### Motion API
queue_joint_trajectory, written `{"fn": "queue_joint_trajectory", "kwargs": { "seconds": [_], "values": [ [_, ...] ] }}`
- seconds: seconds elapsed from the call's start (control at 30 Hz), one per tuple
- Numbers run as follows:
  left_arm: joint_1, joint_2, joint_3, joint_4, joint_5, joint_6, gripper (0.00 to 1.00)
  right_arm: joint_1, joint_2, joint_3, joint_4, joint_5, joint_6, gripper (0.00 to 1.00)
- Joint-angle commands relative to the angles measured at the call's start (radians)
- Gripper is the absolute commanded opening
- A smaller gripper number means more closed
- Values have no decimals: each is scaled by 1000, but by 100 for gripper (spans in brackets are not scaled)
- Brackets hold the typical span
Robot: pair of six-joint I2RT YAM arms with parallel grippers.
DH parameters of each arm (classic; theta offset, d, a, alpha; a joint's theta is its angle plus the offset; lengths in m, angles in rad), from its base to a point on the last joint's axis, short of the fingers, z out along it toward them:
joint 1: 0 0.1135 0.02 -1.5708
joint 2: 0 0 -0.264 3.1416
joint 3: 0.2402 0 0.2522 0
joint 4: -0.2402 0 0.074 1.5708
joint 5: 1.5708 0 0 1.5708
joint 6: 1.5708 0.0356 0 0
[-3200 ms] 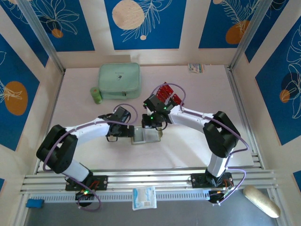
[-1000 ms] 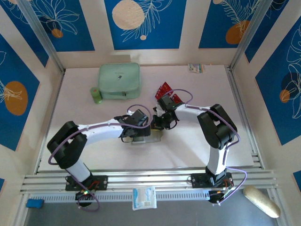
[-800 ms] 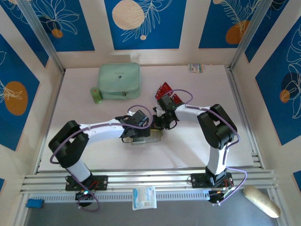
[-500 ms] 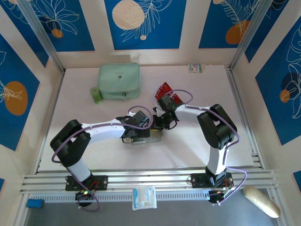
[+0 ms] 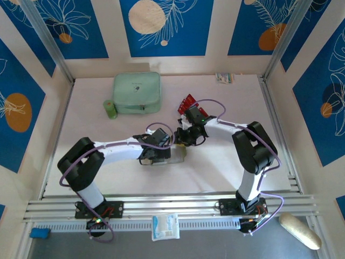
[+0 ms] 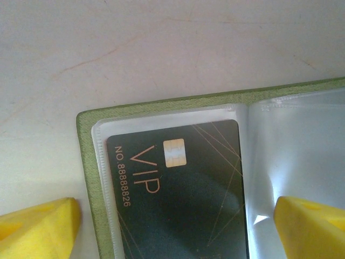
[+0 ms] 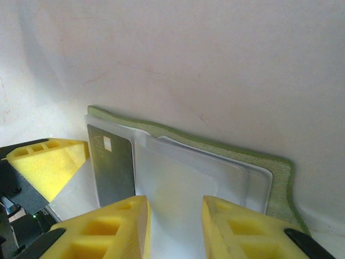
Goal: Put the credit cards into the card holder
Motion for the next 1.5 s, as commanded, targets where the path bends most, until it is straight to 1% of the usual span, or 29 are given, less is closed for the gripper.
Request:
{"fn": "queue_joint_trajectory", "kwargs": {
  "seconds": [0.0,0.07,0.17,0.63,1.0,1.33,1.47],
  "values": [
    [-10,-8,-14,-12,-17,16,92,-3,-13,-19,-15,-20,7,34],
    [-11,-11,-15,-13,-19,16,92,-3,-5,-24,-5,-27,13,38],
    [-11,-12,-15,-14,-19,18,92,0,11,-29,7,-37,21,41],
    [-11,-24,-27,-12,-22,18,92,14,70,-22,39,-81,46,41],
    [-11,-31,-19,-12,-22,23,92,19,41,-3,24,-98,48,39],
    [-10,-143,-18,-47,-54,41,95,49,-23,22,-10,-92,61,41],
    [-4,-212,-52,-57,-71,37,96,71,-36,32,-19,-80,75,48]
  ]
}}
